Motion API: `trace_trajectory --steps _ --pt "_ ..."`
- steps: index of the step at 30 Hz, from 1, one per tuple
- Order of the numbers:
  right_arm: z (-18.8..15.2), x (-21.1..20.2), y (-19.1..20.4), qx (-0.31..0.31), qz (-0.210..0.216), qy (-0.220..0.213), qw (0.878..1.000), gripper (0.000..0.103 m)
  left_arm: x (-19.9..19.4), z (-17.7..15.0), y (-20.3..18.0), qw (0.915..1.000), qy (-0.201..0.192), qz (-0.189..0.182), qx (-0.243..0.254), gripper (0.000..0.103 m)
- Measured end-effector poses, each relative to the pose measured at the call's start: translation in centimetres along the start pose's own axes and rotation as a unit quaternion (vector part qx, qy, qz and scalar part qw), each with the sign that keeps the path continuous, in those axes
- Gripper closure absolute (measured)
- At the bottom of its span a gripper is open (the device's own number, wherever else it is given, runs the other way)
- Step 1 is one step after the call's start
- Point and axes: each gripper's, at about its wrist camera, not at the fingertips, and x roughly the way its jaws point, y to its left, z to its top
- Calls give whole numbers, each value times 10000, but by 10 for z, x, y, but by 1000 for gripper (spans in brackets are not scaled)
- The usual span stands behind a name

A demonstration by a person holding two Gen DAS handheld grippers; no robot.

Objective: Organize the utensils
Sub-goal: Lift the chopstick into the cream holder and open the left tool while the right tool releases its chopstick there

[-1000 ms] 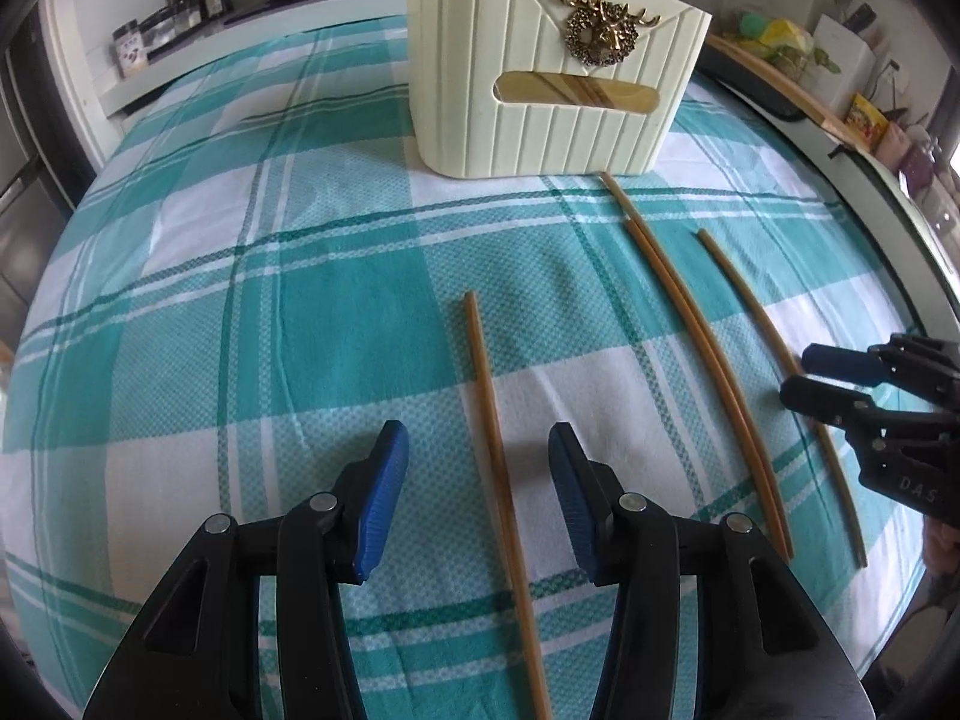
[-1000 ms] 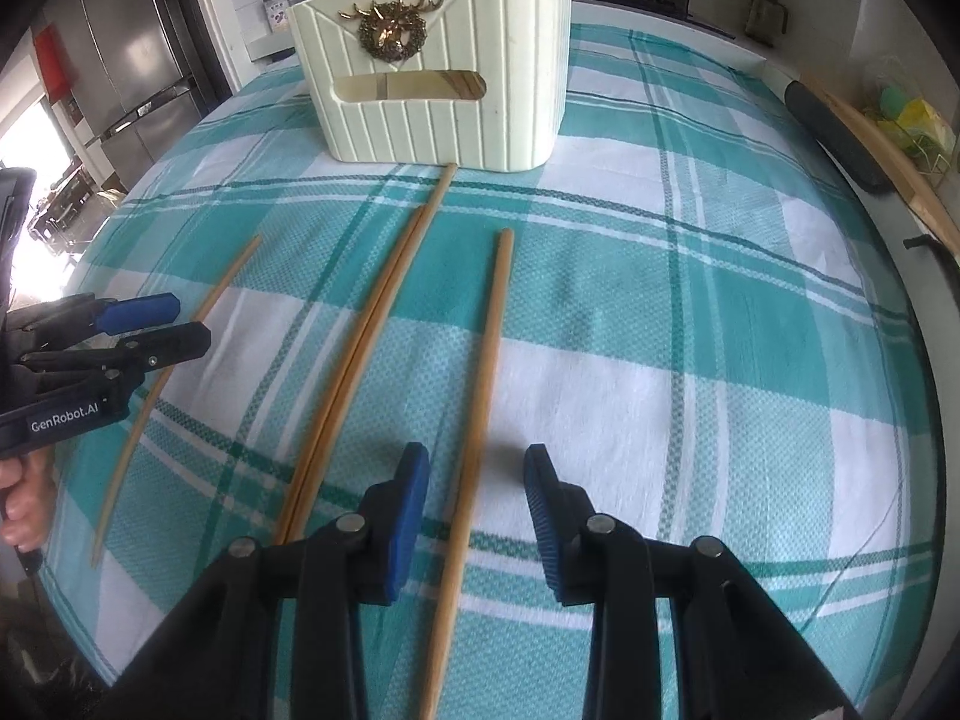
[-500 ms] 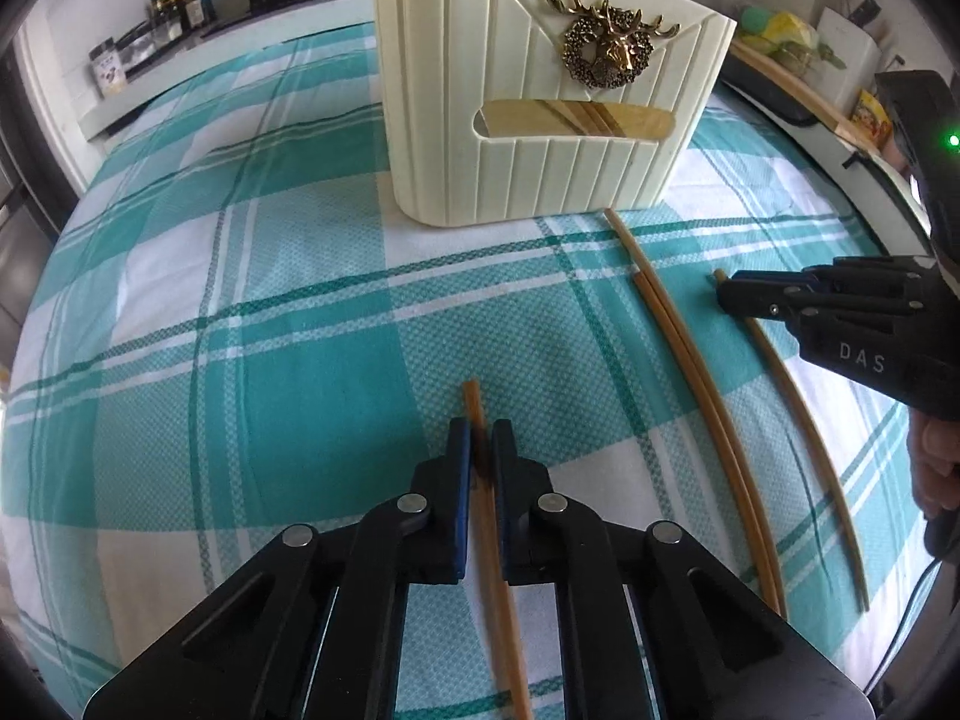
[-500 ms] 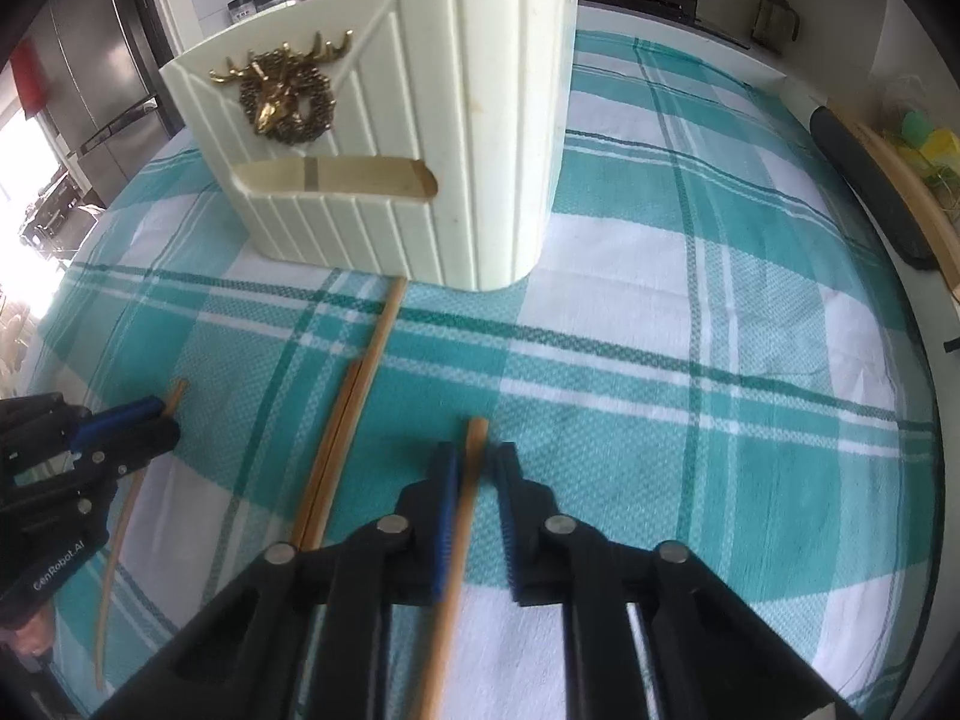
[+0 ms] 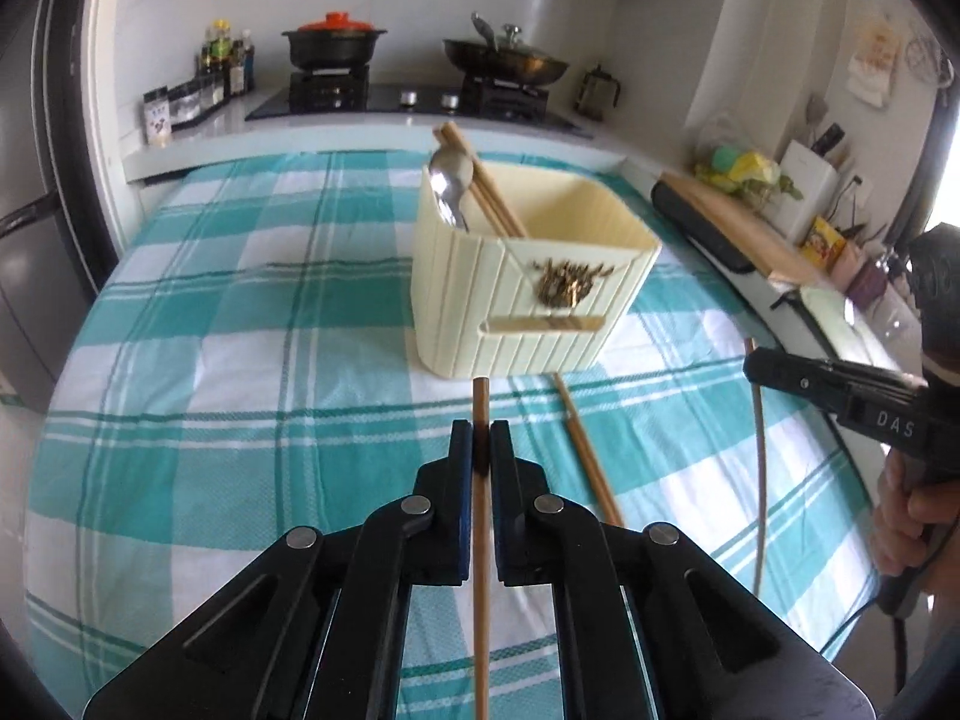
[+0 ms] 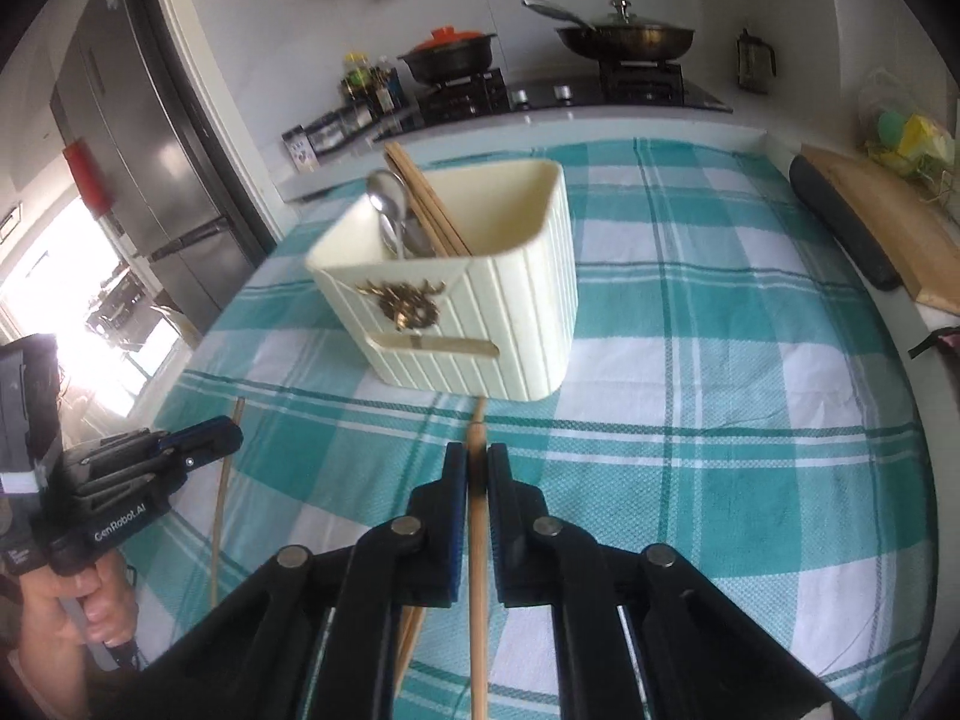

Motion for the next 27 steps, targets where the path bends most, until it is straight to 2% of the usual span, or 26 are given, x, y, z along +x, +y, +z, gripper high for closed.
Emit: trace_trajectory --steps 5,14,19,27 --pt "1 -55 23 -293 26 -577 9979 96 -43 12 -2 9986 -511 -161 -35 100" --pt "5 -109 55 -715 -141 -1407 9874 96 -70 28 -7 9947 -953 -373 -93 100" --pt "28 -118 58 -740 -181 -1655 9833 96 -79 51 -8 9923 -1148 -459 -52 100" --pt "90 -134 62 -791 -151 -2073 9750 96 -105 116 -11 9841 -1704 -501 77 100"
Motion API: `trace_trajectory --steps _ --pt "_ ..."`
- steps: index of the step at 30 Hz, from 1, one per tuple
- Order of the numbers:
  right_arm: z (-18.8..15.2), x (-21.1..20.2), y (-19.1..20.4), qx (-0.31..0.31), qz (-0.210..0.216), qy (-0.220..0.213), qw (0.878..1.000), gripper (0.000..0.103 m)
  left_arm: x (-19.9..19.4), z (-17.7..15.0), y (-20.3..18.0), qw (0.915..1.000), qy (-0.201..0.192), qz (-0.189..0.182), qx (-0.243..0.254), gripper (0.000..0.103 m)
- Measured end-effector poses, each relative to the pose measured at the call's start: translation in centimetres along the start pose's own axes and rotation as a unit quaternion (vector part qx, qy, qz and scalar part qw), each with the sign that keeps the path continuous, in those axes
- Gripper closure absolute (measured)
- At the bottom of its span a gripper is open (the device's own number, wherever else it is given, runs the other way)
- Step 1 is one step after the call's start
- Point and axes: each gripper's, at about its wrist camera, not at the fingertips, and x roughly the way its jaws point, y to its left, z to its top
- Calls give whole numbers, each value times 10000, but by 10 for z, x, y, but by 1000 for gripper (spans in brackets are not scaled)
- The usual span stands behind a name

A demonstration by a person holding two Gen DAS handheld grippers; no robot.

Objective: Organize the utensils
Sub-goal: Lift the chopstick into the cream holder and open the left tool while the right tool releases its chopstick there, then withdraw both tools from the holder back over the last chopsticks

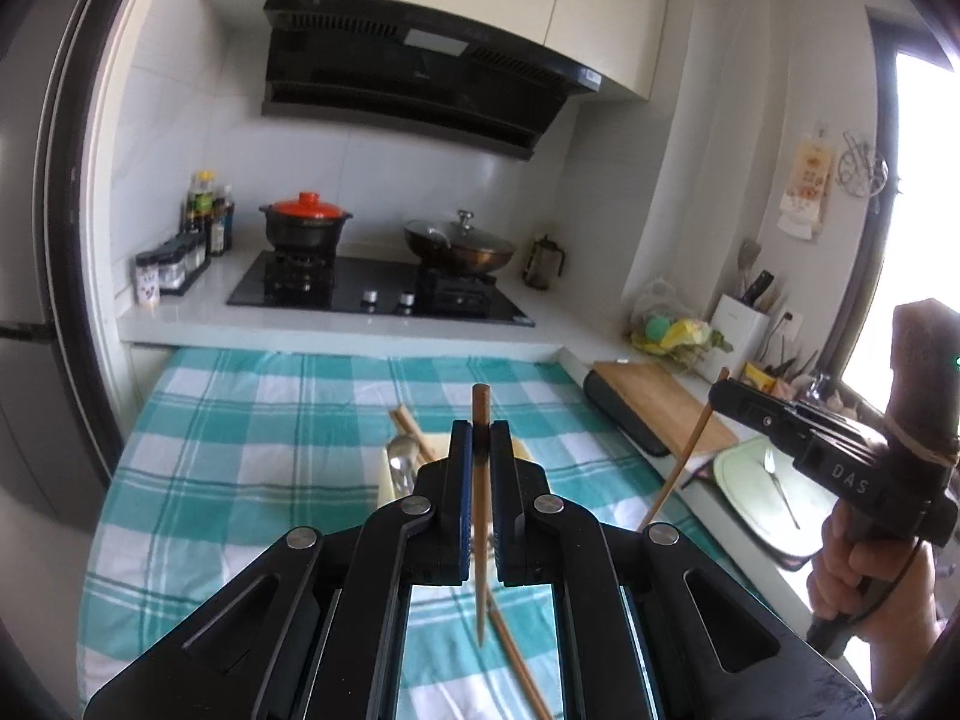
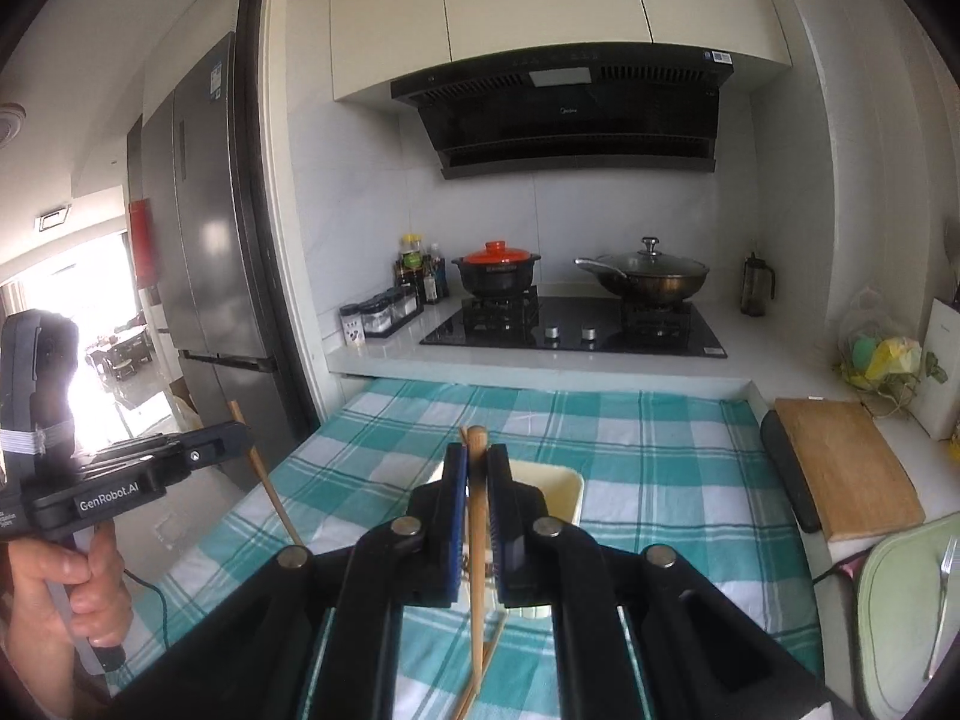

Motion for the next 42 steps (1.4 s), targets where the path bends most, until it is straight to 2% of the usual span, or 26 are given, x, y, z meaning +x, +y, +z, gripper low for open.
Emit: trace_trajectory --steps 7,11,15,17,25,31,33,34,35,36,37,42 --pt "48 20 -2 -132 -28 -306 9994 96 23 46 -6 9992 -326 138 183 100" --pt "64 40 -6 -204 -105 -411 9989 96 50 56 -8 9980 -398 342 347 100" --pt "71 72 -13 -283 -224 -415 9985 96 86 52 -3 9983 -232 411 343 100" --pt "69 93 -17 -314 -236 -262 9989 96 106 46 1 9986 -53 422 309 100" --pt "29 178 -43 -104 -169 925 9955 96 174 9 28 9954 844 463 15 100" --pt "8 212 -47 -37 -82 1317 9912 95 200 -8 33 9918 1160 535 -8 99" --pt "6 219 -48 58 21 1361 9907 93 202 -10 34 9913 1185 574 -48 92" --pt "6 221 -49 101 55 1369 9905 89 201 -9 35 9911 1189 588 -74 77" --pt "6 222 -49 141 82 1360 9906 76 199 -9 36 9912 1164 624 -105 57" --pt "6 221 -50 193 87 1311 9911 61 193 -8 37 9917 1097 662 -135 48" --pt "6 219 -50 239 64 1241 9920 56 188 -7 38 9922 1031 682 -142 37" --pt "6 197 -47 208 -17 1089 9938 54 156 -11 37 9917 1069 721 16 27"
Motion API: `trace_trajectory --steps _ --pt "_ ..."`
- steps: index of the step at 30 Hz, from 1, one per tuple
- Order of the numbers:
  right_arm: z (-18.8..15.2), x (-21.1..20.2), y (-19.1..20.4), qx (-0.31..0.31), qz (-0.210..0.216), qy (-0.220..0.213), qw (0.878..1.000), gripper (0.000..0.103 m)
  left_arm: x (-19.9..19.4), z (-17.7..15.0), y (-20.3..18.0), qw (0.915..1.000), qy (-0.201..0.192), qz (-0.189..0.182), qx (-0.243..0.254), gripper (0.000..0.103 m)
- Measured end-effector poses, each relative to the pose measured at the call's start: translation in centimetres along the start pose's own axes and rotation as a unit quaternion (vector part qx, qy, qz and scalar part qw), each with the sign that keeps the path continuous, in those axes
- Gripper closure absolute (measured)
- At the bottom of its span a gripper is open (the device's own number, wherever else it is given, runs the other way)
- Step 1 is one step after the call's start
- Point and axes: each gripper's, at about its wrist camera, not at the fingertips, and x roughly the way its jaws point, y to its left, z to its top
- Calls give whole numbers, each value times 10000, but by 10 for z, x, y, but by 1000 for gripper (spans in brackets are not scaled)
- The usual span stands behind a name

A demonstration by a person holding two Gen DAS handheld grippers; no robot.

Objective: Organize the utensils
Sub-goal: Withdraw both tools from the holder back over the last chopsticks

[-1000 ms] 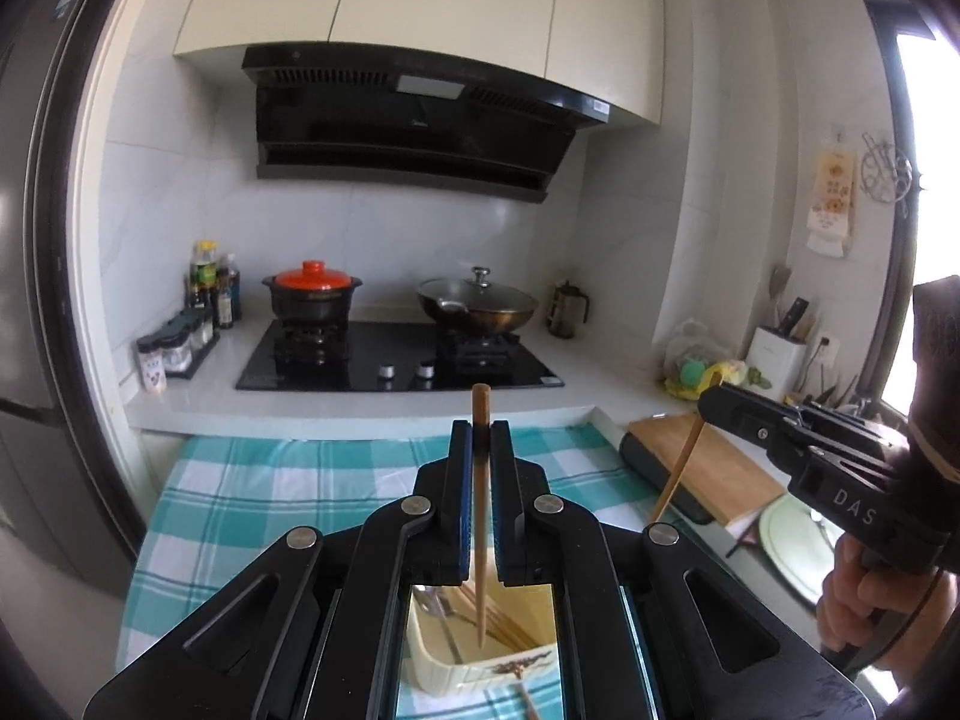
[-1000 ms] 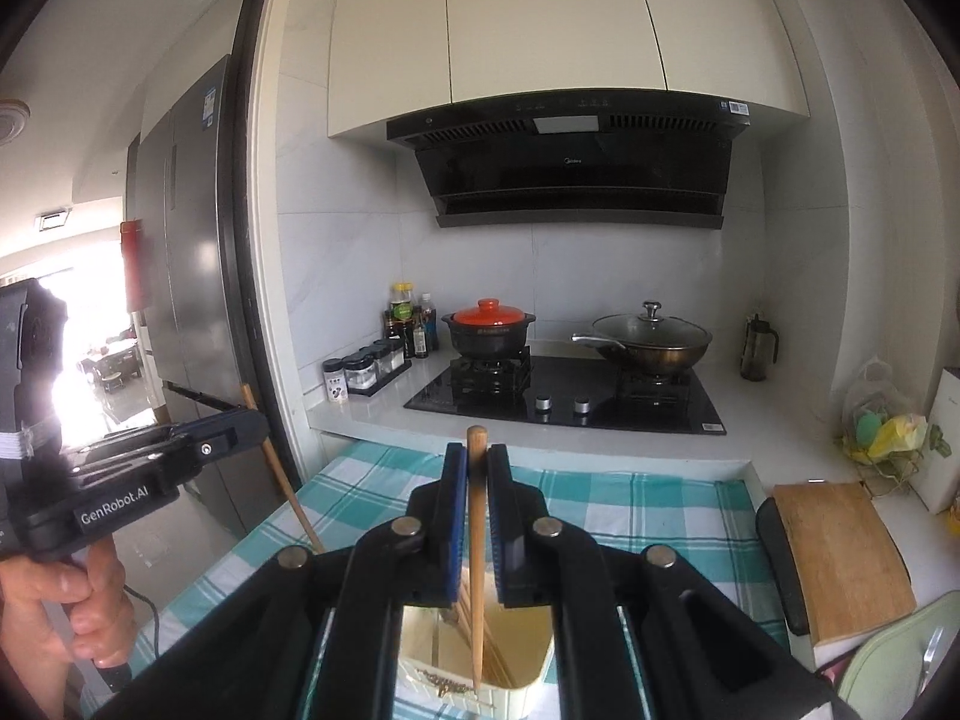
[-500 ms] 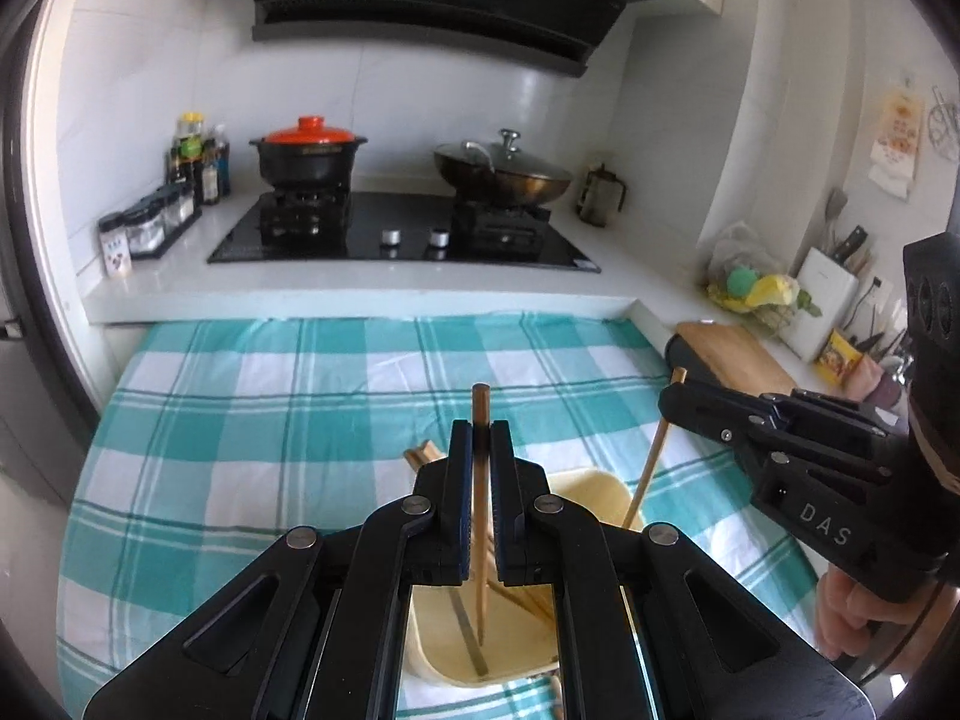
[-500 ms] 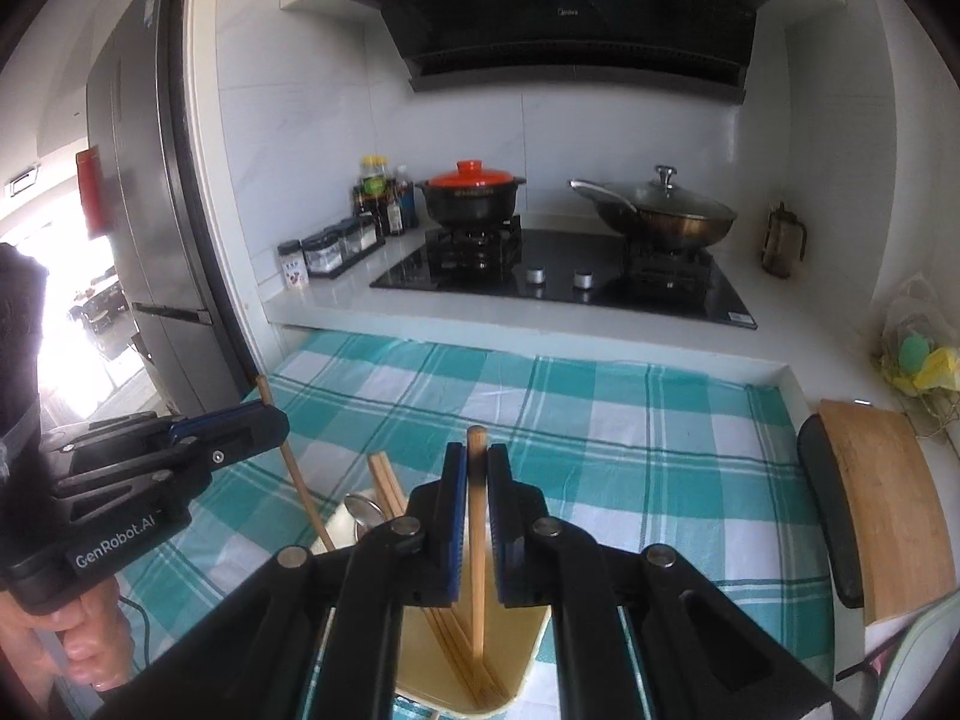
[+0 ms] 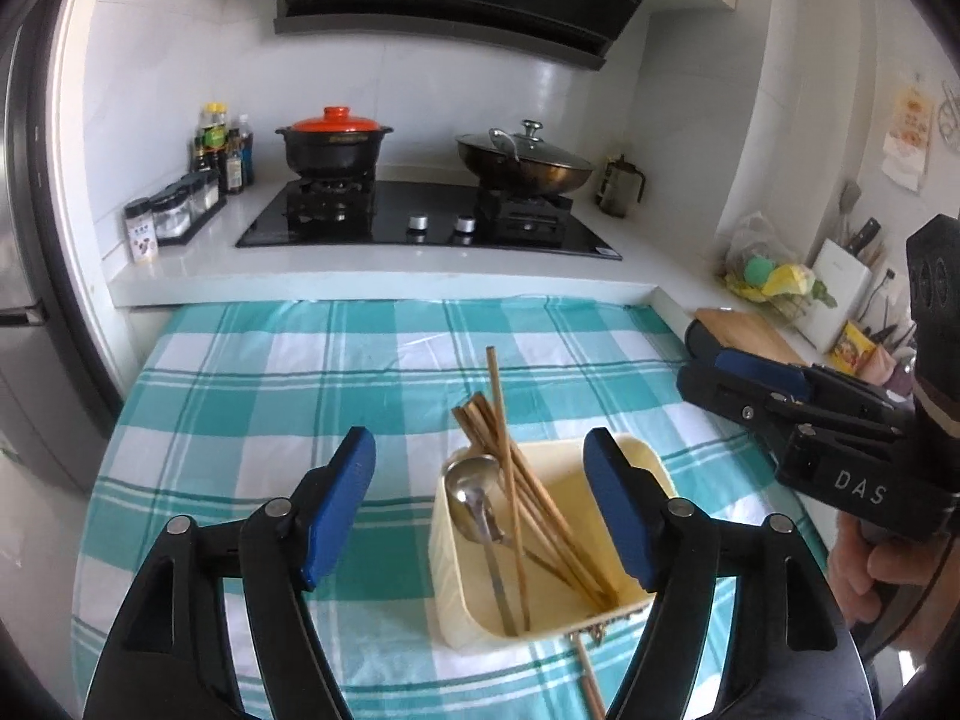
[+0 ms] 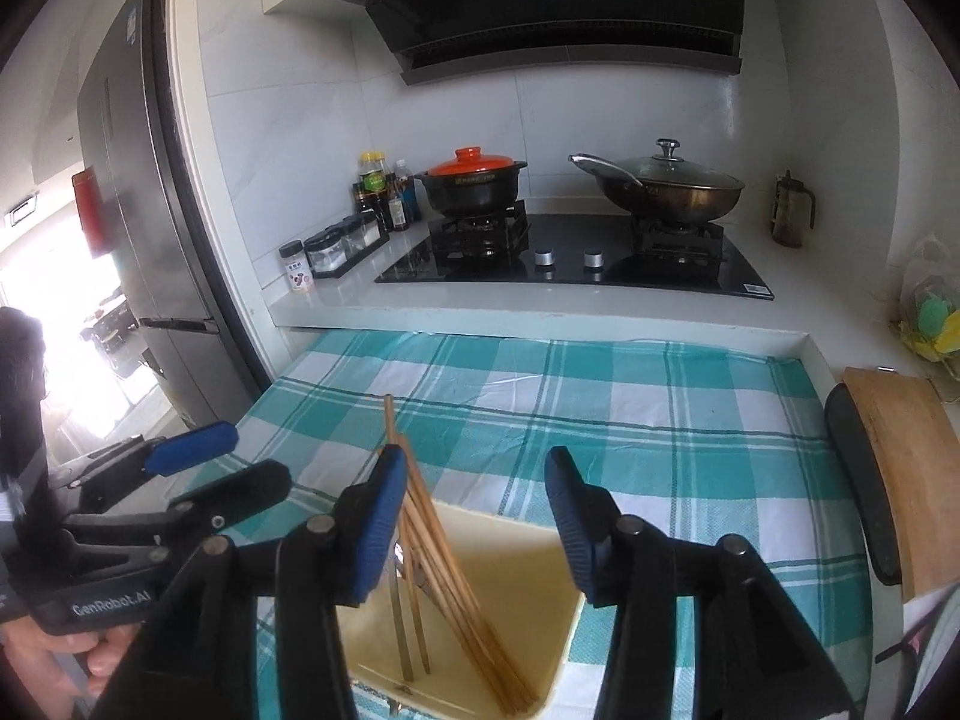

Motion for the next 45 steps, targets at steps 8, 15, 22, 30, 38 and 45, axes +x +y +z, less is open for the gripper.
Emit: trace_trajectory --steps 8,15,22,30,38,45 --pt "-44 -61 1 -226 -92 220 9995 54 -60 -58 -10 9975 336 240 573 16" --pt "-105 -120 5 -304 -188 387 9986 53 -103 -119 -23 9977 471 121 469 12" --pt "-177 -161 14 -278 -524 442 9973 51 -120 -175 -45 9977 509 180 417 10" --pt "-255 -180 23 95 -991 426 9941 51 -119 -226 -65 9984 521 162 153 10" --pt "-291 -179 19 287 -1249 462 9907 51 -117 -242 -69 9978 608 263 72 10" --pt "-297 -177 15 420 -1313 485 9893 51 -114 -243 -63 9977 587 339 -45 9"
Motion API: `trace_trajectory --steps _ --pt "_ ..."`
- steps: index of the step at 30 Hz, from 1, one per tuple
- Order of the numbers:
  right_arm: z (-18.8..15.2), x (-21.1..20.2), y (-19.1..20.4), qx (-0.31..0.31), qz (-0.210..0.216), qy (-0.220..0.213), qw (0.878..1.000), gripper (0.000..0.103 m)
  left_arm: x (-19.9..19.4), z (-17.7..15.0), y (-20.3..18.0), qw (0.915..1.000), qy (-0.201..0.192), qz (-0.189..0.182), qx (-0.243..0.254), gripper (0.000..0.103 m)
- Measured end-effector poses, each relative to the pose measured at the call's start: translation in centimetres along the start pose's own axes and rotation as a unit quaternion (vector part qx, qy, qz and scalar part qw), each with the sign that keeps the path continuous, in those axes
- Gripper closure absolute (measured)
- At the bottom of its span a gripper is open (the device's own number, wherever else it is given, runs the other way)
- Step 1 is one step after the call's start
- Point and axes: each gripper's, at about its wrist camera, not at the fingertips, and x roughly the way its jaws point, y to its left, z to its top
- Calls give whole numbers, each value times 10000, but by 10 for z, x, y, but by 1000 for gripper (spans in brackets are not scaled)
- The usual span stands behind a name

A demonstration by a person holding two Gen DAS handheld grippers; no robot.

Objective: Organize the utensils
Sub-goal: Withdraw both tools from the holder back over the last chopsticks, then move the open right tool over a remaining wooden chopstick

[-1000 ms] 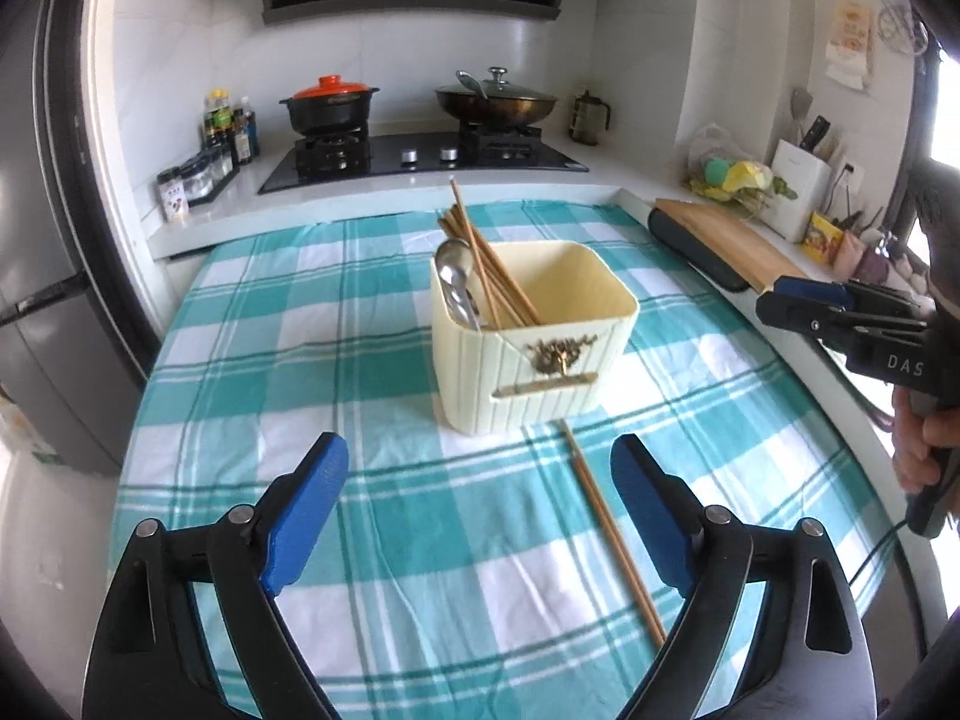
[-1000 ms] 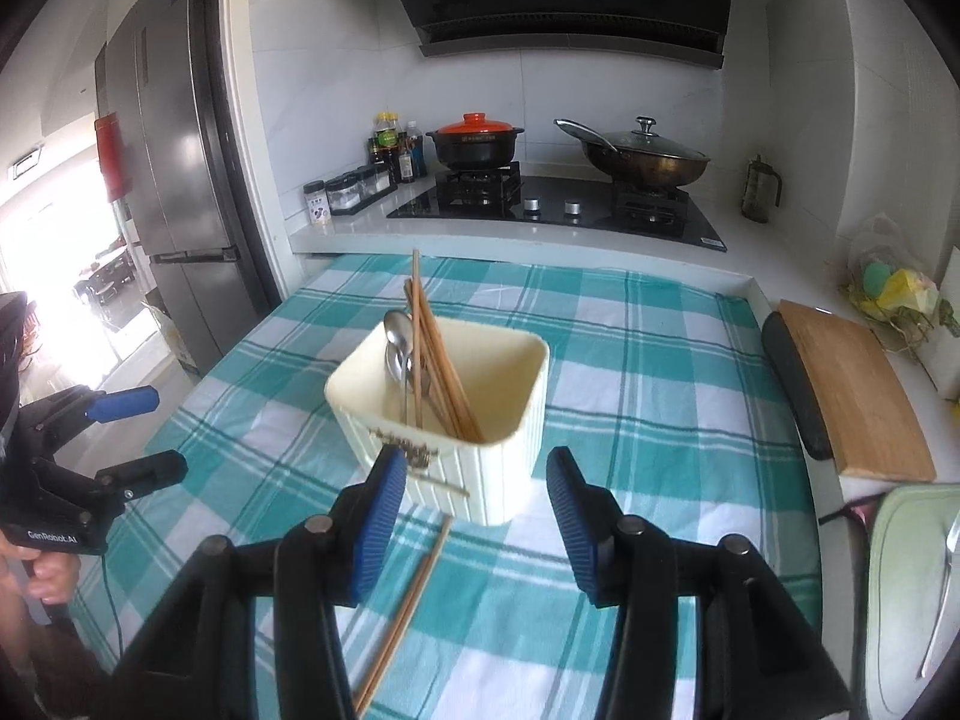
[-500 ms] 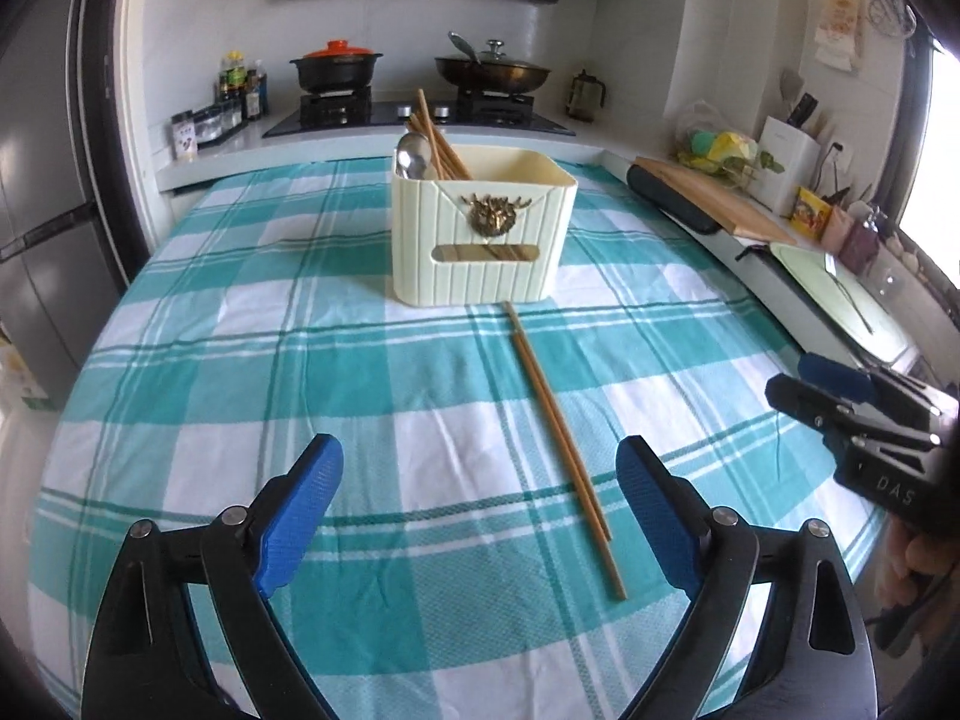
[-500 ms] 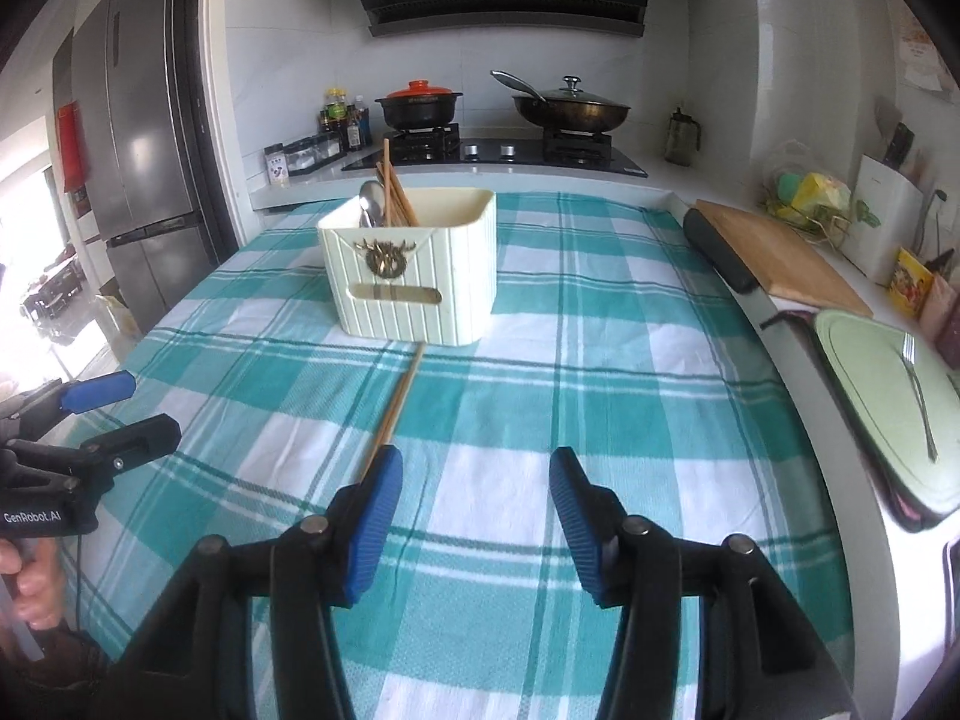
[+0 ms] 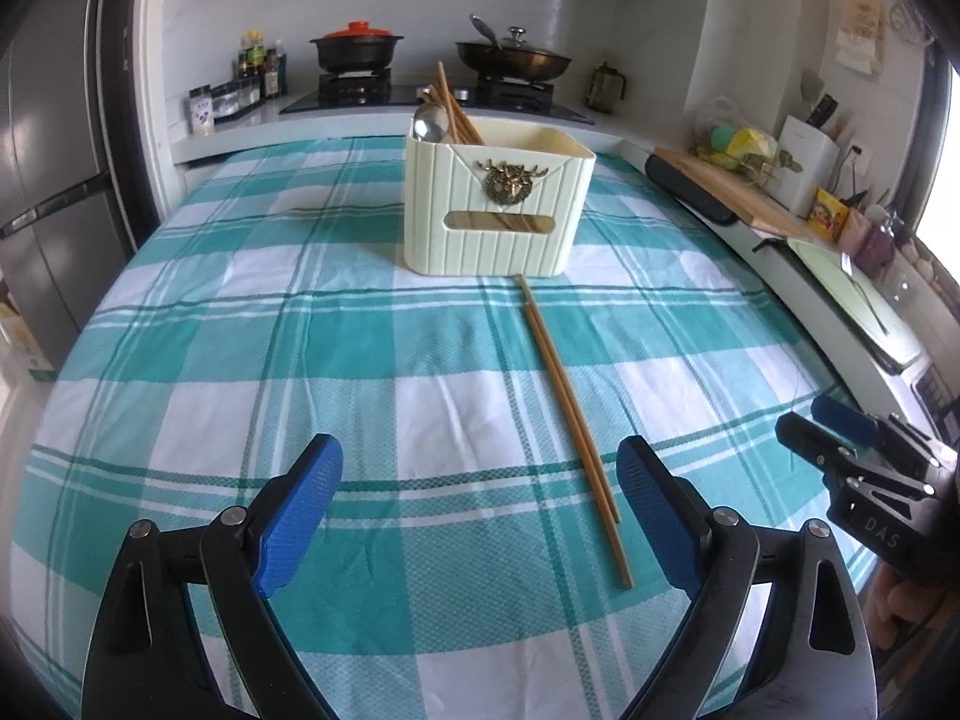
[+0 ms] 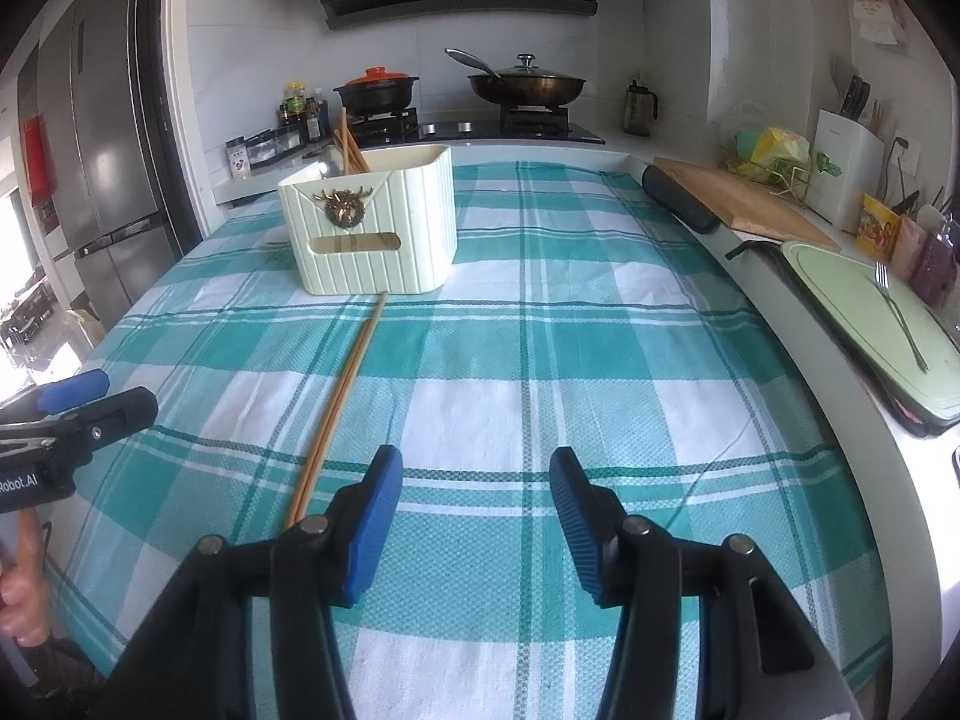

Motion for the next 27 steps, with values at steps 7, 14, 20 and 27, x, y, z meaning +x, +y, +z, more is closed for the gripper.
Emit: trace_trajectory --steps 7,14,20,27 --pt "-2 4 2 26 -6 53 10000 51 9 -4 4 9999 101 13 -119 8" --pt "-6 8 -2 131 -39 74 9999 51 12 -7 7 9996 172 47 -208 8" --pt "-9 19 1 186 59 224 9996 51 19 -8 4 9996 244 84 -127 8" --pt "-14 26 1 215 79 391 9990 51 24 -9 5 9993 306 153 -118 8"
